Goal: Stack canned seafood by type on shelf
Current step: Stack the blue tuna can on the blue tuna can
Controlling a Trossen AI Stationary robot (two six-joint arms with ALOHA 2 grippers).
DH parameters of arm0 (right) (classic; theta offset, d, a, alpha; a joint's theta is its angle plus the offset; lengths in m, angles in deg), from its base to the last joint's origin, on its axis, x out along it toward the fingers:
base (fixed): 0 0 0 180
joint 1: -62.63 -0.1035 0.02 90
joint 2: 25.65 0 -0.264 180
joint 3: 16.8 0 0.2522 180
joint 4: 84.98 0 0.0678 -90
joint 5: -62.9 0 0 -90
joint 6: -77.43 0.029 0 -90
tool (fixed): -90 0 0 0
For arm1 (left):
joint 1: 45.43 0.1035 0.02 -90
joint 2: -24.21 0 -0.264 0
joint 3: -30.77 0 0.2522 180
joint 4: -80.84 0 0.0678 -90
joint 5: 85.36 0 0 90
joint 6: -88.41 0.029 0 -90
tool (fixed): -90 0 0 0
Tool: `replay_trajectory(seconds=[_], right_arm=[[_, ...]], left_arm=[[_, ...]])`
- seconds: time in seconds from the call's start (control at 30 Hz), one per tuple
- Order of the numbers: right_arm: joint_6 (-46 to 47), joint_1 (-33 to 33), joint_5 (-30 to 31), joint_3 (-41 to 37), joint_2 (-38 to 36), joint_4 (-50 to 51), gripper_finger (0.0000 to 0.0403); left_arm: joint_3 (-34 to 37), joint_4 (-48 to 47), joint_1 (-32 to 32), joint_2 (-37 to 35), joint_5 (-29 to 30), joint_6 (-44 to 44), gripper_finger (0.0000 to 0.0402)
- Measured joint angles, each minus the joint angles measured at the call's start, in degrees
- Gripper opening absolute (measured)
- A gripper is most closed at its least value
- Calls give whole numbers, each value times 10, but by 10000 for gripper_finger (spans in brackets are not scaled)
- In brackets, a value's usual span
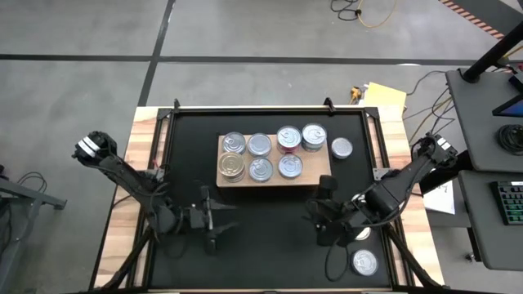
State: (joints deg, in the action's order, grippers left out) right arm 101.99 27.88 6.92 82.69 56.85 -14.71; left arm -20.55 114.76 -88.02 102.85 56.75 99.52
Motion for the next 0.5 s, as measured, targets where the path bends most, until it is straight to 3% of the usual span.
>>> replay_trajectory(seconds=[0.17, 0.27, 0.5], right_arm=[[68, -1, -15, -1, -3, 82, 230], [69, -1, -14, -1, -10, 125, 225], [111, -6, -13, -13, -29, 136, 219]], left_arm=[[-90, -151, 0, 31, 76, 39, 173], [-146, -218, 0, 52, 125, 8, 173], [-242, -345, -2, 116, 129, -41, 173]])
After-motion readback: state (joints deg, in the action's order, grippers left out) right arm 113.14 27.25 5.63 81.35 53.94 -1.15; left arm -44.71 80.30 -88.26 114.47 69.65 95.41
